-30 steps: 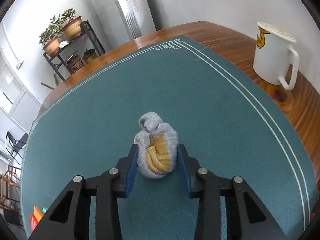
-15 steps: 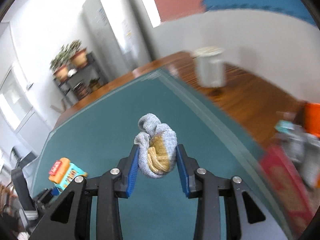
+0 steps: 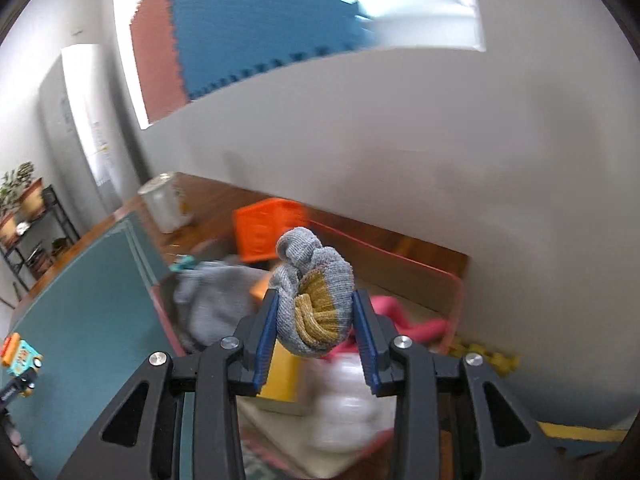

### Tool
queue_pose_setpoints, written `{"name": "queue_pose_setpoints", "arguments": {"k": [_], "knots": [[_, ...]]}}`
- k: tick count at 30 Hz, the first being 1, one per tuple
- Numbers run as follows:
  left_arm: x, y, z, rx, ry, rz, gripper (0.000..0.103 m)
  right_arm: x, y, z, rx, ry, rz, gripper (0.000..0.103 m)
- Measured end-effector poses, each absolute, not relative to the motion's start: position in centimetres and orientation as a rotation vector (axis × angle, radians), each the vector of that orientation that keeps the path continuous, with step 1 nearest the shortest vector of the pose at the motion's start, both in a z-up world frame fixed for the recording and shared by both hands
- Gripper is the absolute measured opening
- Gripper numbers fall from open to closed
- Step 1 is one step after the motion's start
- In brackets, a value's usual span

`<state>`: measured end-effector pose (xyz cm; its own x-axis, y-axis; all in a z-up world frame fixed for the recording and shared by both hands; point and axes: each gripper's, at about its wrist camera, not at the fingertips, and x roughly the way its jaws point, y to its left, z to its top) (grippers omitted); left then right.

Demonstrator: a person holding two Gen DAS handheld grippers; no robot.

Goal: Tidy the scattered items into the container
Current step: 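Carry the toy truck and grey sock ball with both tools to the red box, then open the right tool to drop the grey sock ball into the box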

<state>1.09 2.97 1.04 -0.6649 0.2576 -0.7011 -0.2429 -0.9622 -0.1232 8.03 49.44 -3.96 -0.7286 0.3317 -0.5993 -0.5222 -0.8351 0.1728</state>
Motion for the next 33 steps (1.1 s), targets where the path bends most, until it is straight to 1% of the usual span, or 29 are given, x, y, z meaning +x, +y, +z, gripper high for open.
{"name": "queue_pose_setpoints", "arguments": {"k": [3,9,12,13,16,19,20,29,33], "knots": [[1.9,5.0,2.3,-1.085,-0.015,2.617,0.054,7.5,50.4,-5.7,-0.887,0.438,2.506,0.040],[3.8,10.4,5.4,-1.003,0.052,2.553,0.054,7.4,49.9,-6.1,-0.916,0.292,2.533,0.041],[4.4,14.0,6.9,-0.961,0.073,2.493,0.054,7.4,50.7,-6.3,-0.934,0.327,2.565,0.044],[4.5,15.2,7.3,-0.950,0.081,2.474,0.054,7.8,51.2,-6.3,-0.925,0.363,2.579,0.047],[4.8,18.8,8.3,-0.918,0.107,2.417,0.054,9.5,52.8,-6.2,-0.866,0.498,2.621,0.050],[5.4,22.2,9.0,-0.887,0.140,2.358,0.054,11.2,53.7,-5.9,-0.778,0.563,2.642,0.065],[5.5,23.0,9.1,-0.883,0.146,2.342,0.054,11.7,53.9,-5.9,-0.751,0.572,2.645,0.068],[6.8,32.1,9.2,-0.857,0.220,2.164,0.054,14.9,55.9,-5.5,-0.653,0.610,2.623,0.068],[6.9,34.7,8.1,-0.865,0.273,2.114,0.054,15.6,56.4,-5.8,-0.645,0.629,2.609,0.068]]}}
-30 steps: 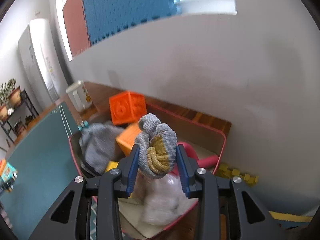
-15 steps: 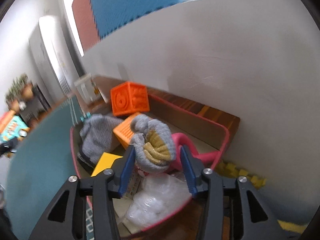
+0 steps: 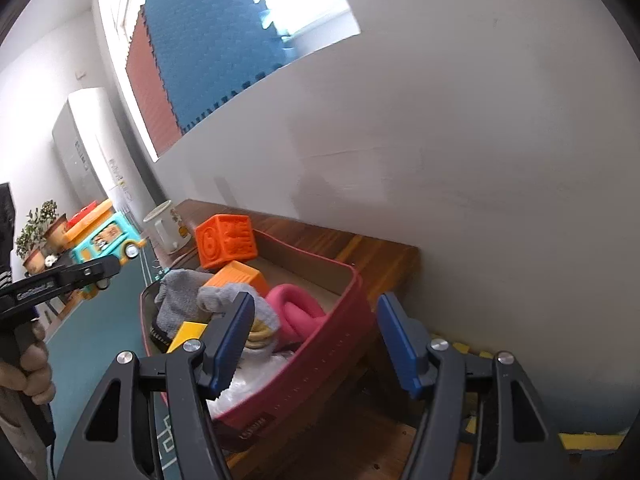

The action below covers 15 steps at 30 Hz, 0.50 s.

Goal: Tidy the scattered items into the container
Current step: 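Open the right tool to drop the grey sock ball into the box, then lower the toy truck into the box and open the left tool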

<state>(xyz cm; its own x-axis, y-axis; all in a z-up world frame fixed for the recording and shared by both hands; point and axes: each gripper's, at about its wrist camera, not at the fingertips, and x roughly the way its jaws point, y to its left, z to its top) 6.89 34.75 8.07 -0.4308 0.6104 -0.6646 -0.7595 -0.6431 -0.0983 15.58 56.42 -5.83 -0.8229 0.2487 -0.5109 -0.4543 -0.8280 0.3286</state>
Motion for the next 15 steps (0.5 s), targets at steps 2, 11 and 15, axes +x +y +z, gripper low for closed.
{"name": "queue_pose_setpoints", "arguments": {"k": [2,11,15], "knots": [[6.7,35.5,7.3,-0.883,0.297,2.095,0.054,15.5,56.4,-6.0,-0.651,0.634,2.610,0.068],[5.9,38.9,3.6,-0.960,0.402,2.005,0.055,15.2,56.4,-6.9,-0.678,0.653,2.613,0.068],[5.7,39.6,2.5,-0.983,0.415,1.967,0.059,15.3,56.3,-6.9,-0.673,0.652,2.614,0.068]]}}
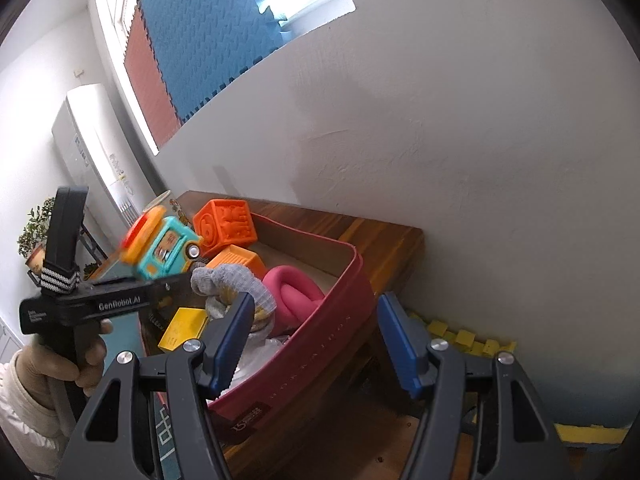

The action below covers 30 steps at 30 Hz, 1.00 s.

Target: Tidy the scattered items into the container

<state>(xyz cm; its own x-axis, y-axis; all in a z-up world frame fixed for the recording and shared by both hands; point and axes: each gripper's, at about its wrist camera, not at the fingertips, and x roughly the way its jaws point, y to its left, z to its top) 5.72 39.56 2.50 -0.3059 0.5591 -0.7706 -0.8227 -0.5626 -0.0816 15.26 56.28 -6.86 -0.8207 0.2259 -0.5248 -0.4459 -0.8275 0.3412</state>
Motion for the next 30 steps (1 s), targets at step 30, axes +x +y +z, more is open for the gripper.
{"name": "queue_pose_setpoints", "arguments": {"k": [30], "knots": [[13.7,31.0,6.1,-0.925,0.391,2.113,0.095,16.6,47.8,-4.2,-0.967,0.367,2.604,0.102]]}}
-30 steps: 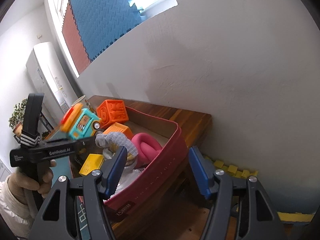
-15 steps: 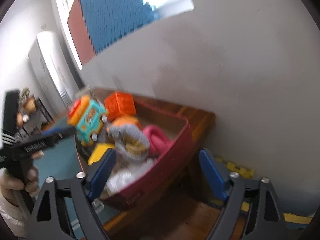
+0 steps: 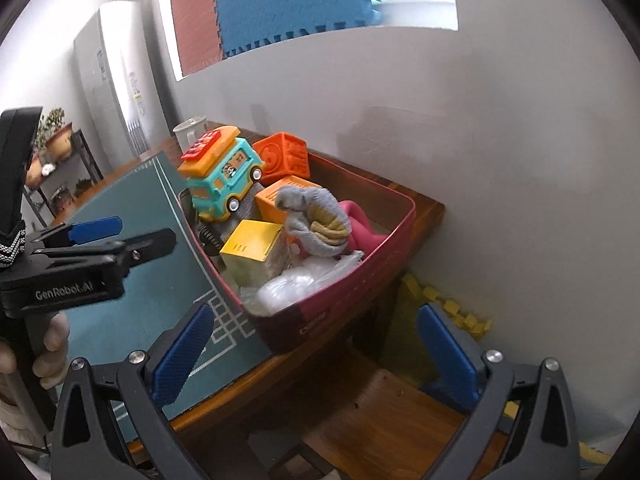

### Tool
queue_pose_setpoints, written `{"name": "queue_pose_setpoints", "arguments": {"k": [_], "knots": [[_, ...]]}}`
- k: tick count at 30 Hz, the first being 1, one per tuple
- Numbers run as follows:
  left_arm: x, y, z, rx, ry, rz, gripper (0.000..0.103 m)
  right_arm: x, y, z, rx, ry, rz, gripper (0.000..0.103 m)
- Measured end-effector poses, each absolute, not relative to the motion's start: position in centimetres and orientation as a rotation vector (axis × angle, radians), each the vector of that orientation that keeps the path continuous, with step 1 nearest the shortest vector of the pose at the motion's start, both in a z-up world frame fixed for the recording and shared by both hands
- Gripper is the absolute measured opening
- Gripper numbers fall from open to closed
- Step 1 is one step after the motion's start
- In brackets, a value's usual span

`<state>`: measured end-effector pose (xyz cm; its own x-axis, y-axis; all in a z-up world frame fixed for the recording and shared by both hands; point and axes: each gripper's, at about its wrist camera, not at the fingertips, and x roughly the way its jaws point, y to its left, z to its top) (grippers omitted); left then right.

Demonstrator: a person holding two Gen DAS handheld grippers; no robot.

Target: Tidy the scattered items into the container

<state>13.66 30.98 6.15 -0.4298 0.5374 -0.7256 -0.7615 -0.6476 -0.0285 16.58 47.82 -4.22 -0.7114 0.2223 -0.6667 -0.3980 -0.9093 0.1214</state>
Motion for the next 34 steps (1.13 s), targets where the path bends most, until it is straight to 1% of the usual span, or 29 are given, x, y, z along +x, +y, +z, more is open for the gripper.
{"name": "queue_pose_setpoints", "arguments": {"k": [16,34], "knots": [[13.7,29.3,6.1,-0.942,0.378,2.140,0.095,16.9,45.8,-3.3,-0.920,0.306,2.572,0.102],[14.0,30.8,6.5,-0.886,0.436,2.138,0.095,16.8,46.7,-3.9,-0.922,0.343,2.561,0.102]]}}
